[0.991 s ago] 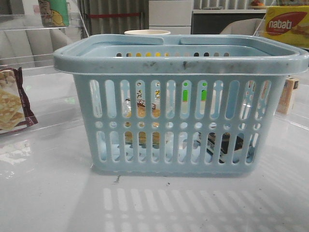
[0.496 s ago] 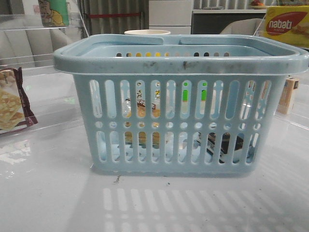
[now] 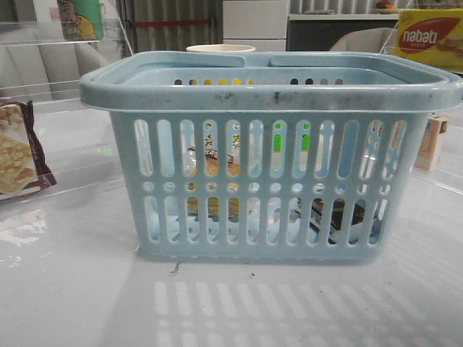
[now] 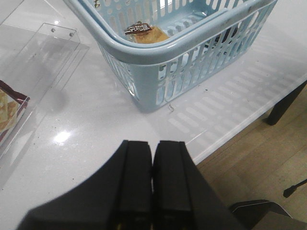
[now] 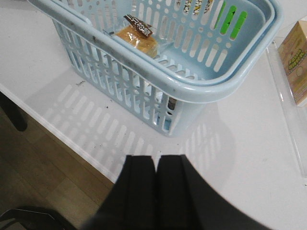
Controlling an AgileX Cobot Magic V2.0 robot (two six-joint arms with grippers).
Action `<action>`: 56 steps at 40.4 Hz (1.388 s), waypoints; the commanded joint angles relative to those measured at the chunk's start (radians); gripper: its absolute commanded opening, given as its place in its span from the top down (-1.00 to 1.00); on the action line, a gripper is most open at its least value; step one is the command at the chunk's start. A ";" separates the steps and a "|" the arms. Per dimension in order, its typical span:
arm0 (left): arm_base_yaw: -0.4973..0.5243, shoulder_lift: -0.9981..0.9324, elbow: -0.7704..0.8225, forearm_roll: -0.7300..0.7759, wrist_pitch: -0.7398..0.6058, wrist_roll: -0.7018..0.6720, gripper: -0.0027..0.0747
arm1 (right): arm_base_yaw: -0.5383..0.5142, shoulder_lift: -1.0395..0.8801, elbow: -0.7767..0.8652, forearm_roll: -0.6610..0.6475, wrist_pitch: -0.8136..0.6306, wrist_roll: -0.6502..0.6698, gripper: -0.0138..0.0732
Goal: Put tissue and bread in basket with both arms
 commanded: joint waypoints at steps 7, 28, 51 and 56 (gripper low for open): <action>-0.003 0.000 -0.027 0.001 -0.073 0.000 0.70 | 0.001 0.003 -0.024 -0.009 -0.064 -0.010 0.56; 0.052 -0.029 -0.027 -0.001 -0.073 0.000 0.70 | 0.001 0.003 -0.024 -0.009 -0.063 -0.010 0.56; 0.499 -0.505 0.545 -0.010 -0.614 0.038 0.70 | 0.001 0.003 -0.024 -0.009 -0.061 -0.010 0.56; 0.572 -0.585 0.646 -0.040 -0.675 0.038 0.69 | 0.001 0.003 -0.024 -0.009 -0.061 -0.010 0.56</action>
